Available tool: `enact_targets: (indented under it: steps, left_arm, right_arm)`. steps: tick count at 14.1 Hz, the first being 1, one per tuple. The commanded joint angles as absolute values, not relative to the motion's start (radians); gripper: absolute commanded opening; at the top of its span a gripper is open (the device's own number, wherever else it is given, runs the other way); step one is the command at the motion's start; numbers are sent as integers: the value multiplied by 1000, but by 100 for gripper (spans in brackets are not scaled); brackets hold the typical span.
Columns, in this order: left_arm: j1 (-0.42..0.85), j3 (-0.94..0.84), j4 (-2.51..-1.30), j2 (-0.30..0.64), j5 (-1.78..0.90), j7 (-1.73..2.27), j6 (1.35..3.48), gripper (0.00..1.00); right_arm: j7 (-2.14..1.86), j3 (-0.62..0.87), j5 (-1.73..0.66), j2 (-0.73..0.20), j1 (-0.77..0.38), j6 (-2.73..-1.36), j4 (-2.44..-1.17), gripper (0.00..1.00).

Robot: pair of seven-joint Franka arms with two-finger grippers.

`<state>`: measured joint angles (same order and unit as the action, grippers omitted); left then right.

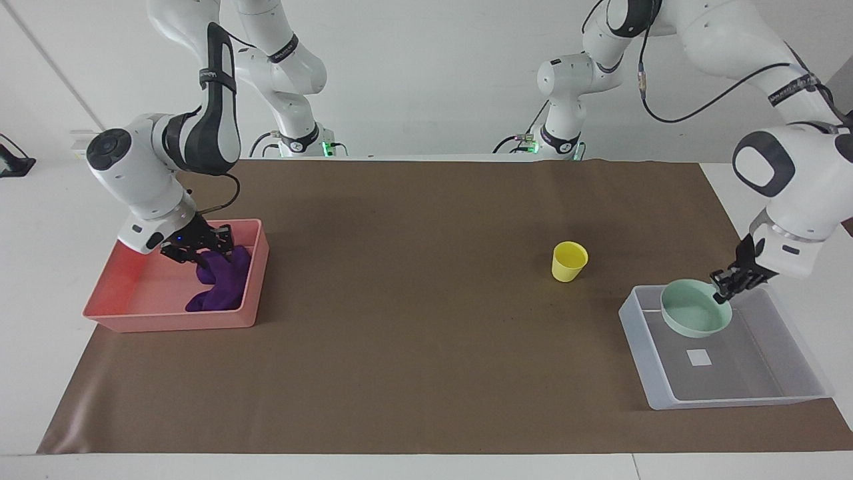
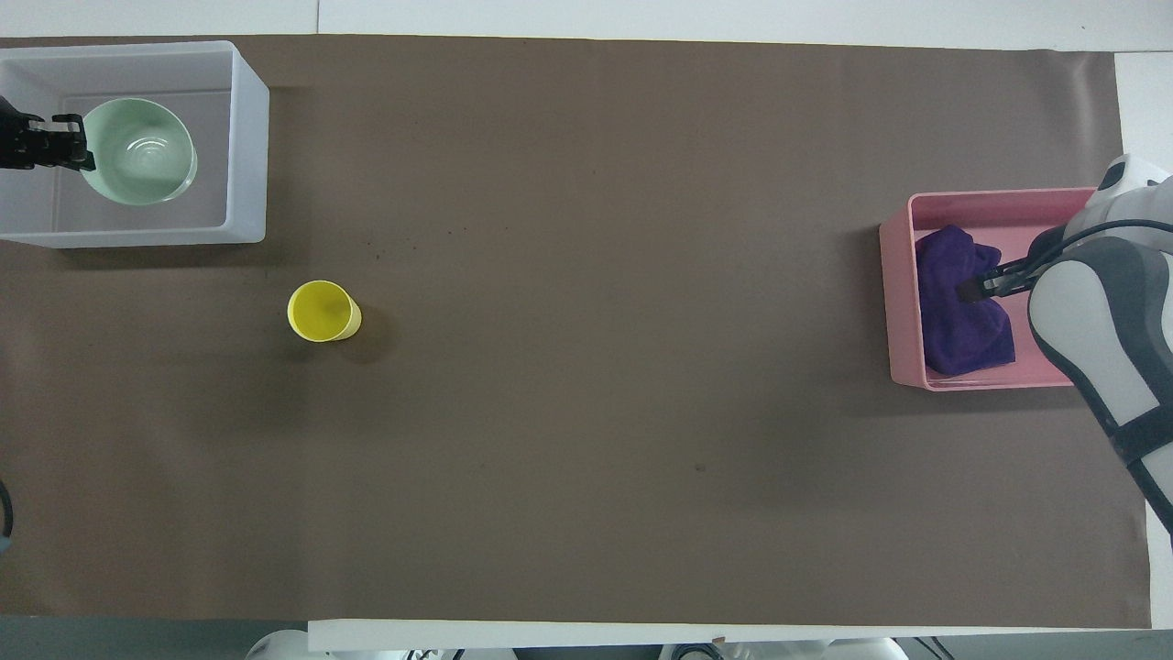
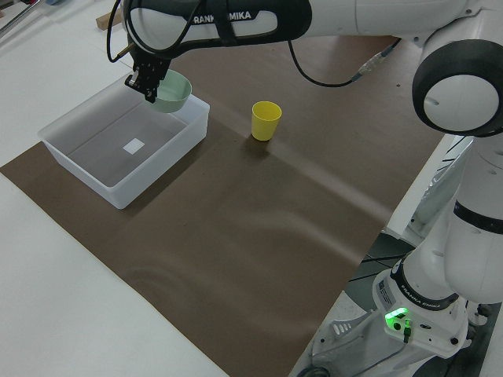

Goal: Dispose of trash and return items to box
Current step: 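Place the cloth in the tray while the left gripper lifts the bowl, then drop the bowl in the bin, reach the left gripper to the yellow cup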

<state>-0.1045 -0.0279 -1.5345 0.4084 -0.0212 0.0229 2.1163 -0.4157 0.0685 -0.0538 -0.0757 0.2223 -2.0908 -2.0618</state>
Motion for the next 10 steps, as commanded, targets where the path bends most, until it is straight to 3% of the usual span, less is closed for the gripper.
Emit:
enact_targets:
  steps: [1,2,3,4,5,7,10]
  left_arm:
    - [-114,-29,-1476,540,-40,32,2250,0]
    - [-115,-29,-1492,555,-37,35,2293,0]
    - [-118,-28,-1520,555,-31,35,2322,8]
    - [-120,-28,-1514,554,-34,35,2309,62]
    - [-115,-28,-1505,548,-34,38,2257,99]
    - [-112,-14,-1447,505,-34,38,2090,100]
    - [-100,-20,-1506,318,-29,40,1907,100]
  right_arm:
    - [-289,75,-54,-64,167,-1998,-1993,83]
    - [-232,77,-54,-64,143,-1961,-1959,83]
    - [-200,75,-54,-64,118,-1926,-1929,83]
    - [-169,75,-54,-63,98,-1883,-1895,84]
    - [-147,75,-54,-61,91,-1840,-1857,84]
    - [-143,75,-51,-58,92,-1726,-1769,84]
    - [-143,71,-49,-25,97,-1582,-1677,86]
